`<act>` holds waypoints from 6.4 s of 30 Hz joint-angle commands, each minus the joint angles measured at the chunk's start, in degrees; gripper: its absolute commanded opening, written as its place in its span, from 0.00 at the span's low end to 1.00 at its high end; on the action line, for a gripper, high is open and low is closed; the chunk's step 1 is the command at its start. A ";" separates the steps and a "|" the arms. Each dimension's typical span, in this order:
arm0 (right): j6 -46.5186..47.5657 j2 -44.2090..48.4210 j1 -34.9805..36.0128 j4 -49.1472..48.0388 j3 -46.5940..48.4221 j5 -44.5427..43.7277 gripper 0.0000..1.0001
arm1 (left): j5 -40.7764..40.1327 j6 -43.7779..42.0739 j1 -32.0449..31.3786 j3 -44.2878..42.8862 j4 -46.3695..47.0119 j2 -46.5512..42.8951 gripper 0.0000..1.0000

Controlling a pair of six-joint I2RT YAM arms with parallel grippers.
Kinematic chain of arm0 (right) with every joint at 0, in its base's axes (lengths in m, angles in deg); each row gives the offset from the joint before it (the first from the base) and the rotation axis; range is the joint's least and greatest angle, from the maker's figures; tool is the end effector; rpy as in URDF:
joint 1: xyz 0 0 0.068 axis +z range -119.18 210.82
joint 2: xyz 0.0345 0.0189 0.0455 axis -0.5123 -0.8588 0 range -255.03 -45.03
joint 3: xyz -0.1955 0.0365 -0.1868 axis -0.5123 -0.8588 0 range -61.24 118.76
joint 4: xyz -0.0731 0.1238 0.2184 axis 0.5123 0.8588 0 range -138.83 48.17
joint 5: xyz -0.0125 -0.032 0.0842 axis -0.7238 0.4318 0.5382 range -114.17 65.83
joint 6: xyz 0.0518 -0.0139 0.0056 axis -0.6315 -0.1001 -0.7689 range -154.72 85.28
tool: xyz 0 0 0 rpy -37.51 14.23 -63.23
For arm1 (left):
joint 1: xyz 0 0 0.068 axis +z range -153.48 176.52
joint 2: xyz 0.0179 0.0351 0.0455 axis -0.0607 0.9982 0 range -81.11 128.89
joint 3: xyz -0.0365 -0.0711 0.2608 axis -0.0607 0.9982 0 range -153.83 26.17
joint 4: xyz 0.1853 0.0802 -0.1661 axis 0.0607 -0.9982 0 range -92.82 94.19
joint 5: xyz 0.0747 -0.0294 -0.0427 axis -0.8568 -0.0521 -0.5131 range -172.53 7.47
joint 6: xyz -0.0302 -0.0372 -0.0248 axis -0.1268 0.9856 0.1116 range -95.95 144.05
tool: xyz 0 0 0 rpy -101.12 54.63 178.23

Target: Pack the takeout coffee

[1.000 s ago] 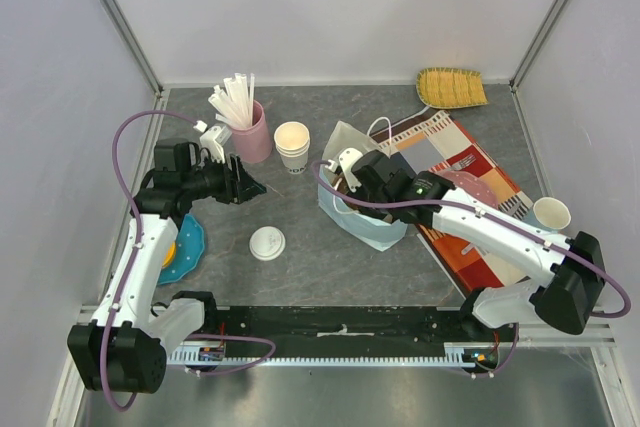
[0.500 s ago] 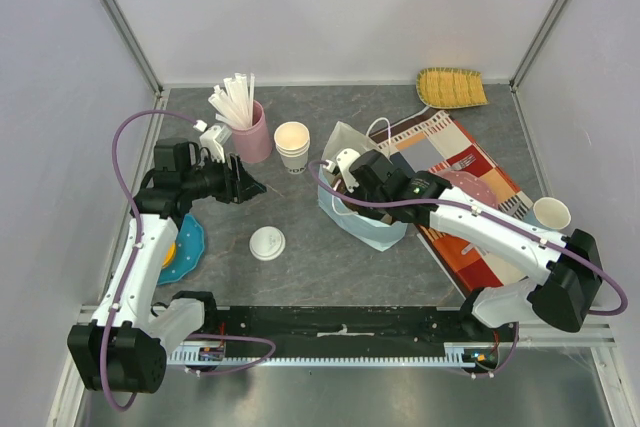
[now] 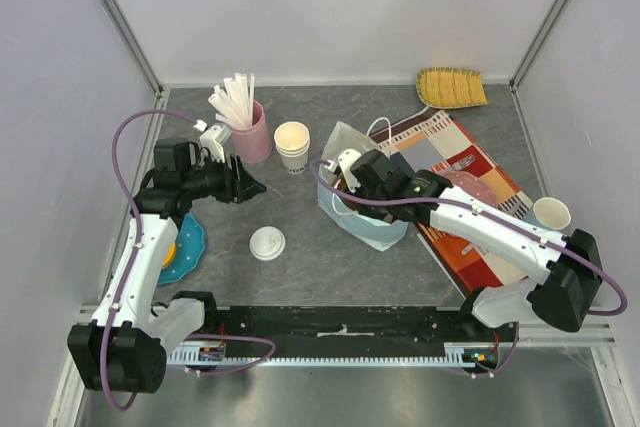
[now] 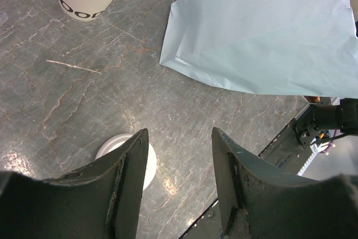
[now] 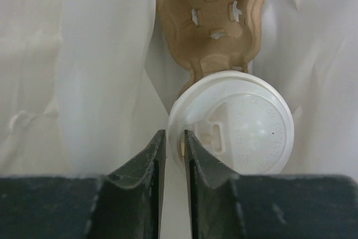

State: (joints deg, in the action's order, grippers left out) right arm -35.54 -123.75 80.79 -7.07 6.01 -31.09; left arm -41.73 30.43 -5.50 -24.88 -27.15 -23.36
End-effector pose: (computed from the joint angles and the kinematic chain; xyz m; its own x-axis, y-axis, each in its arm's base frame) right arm 0.1871 0.2162 0.2949 -0.5254 -0.6034 -0.5999 -0.7063 0.7024 -0.0879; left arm 0.2081 -0.0305 0.3055 -0.6721 -0.0604 -0.7380 0.4692 0.7363 -0.4875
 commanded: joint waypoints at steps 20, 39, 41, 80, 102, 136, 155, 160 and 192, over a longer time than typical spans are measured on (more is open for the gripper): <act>-0.15 0.05 -0.23 6.05 8.34 -1.34 0.58 | 1.57 -0.66 -0.26 -2.04 2.15 0.43 0.56; 3.63 -0.21 0.12 8.95 18.01 -2.84 0.64 | 1.66 -0.83 -0.35 -2.13 2.15 0.78 0.56; 3.81 0.40 0.30 9.04 19.32 -3.10 0.64 | 1.57 -0.83 -0.35 -2.39 2.06 0.78 0.56; 2.40 7.17 0.30 -7.83 30.14 -0.38 0.68 | 0.16 -1.10 -0.35 -5.99 2.24 2.18 0.56; -0.76 2.17 -5.14 -7.48 36.20 -32.90 0.74 | -3.18 -3.47 -0.35 -22.77 2.86 13.16 0.56; -5.25 3.92 -30.90 -8.97 24.34 -9.08 0.75 | -35.26 -12.70 1.32 -36.30 4.53 34.70 0.57; -5.16 5.42 -30.90 -9.33 22.67 -8.11 0.74 | -32.54 -11.12 1.32 -37.28 4.26 37.25 0.22; -5.16 5.77 -30.82 -9.33 22.05 -7.94 0.75 | -30.69 -13.40 1.23 -39.04 2.42 36.64 0.02; 9.42 7.81 -21.61 -24.96 27.50 39.43 0.73 | 11.31 -45.73 0.88 -66.11 -36.42 17.31 0.02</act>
State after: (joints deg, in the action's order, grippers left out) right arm -29.92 -114.72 53.06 -22.57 29.68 -6.20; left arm -43.50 -4.35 -4.37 -88.07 -55.54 -4.23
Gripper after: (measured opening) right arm 0.738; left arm 0.033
